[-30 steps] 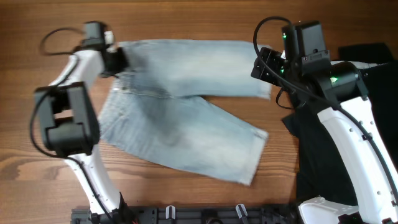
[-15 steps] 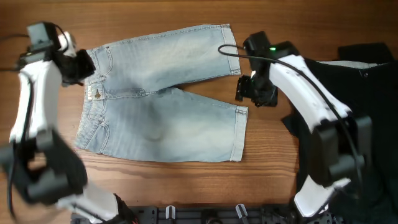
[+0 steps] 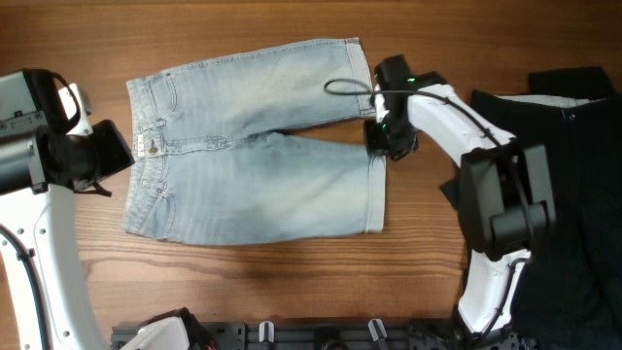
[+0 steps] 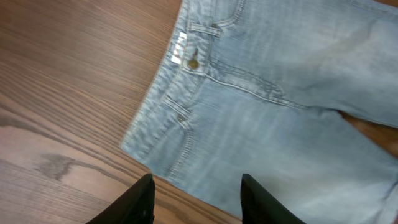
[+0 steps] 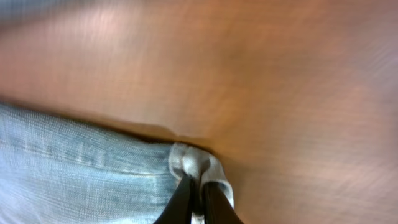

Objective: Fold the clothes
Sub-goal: 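Drag the jeans left onto the open table and release them flat, then grasp the waistband corner with left gripper, leg hem with right gripper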

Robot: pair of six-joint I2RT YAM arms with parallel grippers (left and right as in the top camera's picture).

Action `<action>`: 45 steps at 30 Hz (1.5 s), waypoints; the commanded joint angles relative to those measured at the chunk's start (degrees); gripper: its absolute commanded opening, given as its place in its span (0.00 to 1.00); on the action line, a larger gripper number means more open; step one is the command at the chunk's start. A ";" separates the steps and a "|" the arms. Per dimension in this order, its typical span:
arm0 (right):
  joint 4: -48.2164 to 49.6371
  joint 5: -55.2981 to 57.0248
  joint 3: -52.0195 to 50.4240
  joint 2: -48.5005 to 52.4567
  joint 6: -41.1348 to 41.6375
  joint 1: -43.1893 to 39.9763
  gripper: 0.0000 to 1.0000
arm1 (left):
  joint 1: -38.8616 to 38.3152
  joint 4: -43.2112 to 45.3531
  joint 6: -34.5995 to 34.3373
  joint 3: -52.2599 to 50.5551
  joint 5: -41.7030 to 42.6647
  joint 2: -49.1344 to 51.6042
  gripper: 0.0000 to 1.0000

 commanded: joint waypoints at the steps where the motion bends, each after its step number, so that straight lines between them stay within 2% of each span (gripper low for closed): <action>1: 3.30 4.26 1.57 0.92 4.74 -6.91 0.11 | 0.17 0.09 -2.43 -0.04 -2.86 -0.61 0.45; 2: 2.80 2.49 2.69 0.74 3.54 -8.11 0.23 | 0.17 0.15 -3.43 -0.04 -2.78 -0.63 0.46; 3: 1.55 0.20 3.93 0.15 1.64 -9.16 0.28 | 0.17 0.15 -3.39 -0.04 -2.67 -0.61 0.49; 7: -7.69 -3.23 8.96 -6.27 -0.07 -12.11 0.32 | 0.17 -0.59 -3.89 -0.04 -2.67 -0.52 0.50; 9: -12.50 -4.09 9.57 -12.52 0.13 -12.26 0.34 | 0.17 -2.10 -4.22 -0.04 -2.67 -0.52 0.55; 11: -17.14 -6.08 9.55 -17.40 0.35 -12.17 0.39 | 0.17 -3.91 -4.20 -0.04 -2.69 -0.52 0.54; 13: -24.79 -6.38 9.51 -21.86 3.93 -12.17 0.51 | 0.20 -5.66 -4.26 -0.13 -2.67 -0.52 0.54; 16: -34.40 -4.02 7.74 -23.28 6.34 -11.96 0.55 | 1.57 -7.15 -6.25 -2.86 -2.34 -0.52 0.60; 19: -30.82 -4.07 -0.24 -23.26 8.04 -11.85 0.59 | 3.26 -6.01 -7.50 -7.65 -0.96 -0.46 0.64; 21: -23.69 -7.56 -10.58 -23.26 11.78 -11.85 0.63 | 4.92 -3.61 -7.50 -12.81 2.45 -0.42 0.64; 24: -13.97 -11.80 -21.90 -23.26 15.67 -11.85 0.61 | 5.90 0.96 -7.50 -18.43 4.96 -0.42 0.64; 25: -8.39 -11.96 -27.93 -23.26 19.10 -11.85 0.59 | 6.08 4.20 -7.52 -22.36 5.62 -0.42 0.58; 26: -5.31 -11.91 -30.73 -23.26 20.22 -11.85 0.58 | 6.08 5.62 -7.52 -24.52 5.60 -0.39 0.57; 28: 0.17 -11.98 -34.91 -23.26 23.52 -11.85 0.58 | 6.08 7.19 -7.45 -26.99 5.49 -0.39 0.54; 34: 12.57 -16.09 -39.52 -23.26 22.71 -11.82 0.58 | 6.08 9.66 -7.43 -28.81 4.83 -0.39 0.52; 35: 13.75 -17.38 -39.78 -23.26 22.73 -11.82 0.55 | 6.08 9.70 -7.45 -28.81 4.66 -0.39 0.52; 37: 11.72 -18.16 -39.78 -23.26 22.67 -11.85 0.41 | 6.08 9.64 -7.45 -28.81 4.66 -0.39 0.53; 38: 9.81 -18.03 -39.78 -23.26 22.53 -11.85 0.28 | 6.08 9.62 -7.45 -28.81 4.66 -0.39 0.53; 45: 7.37 -17.57 -38.62 -23.63 21.14 -11.85 0.12 | 6.08 9.64 -7.43 -28.81 4.66 -0.39 0.54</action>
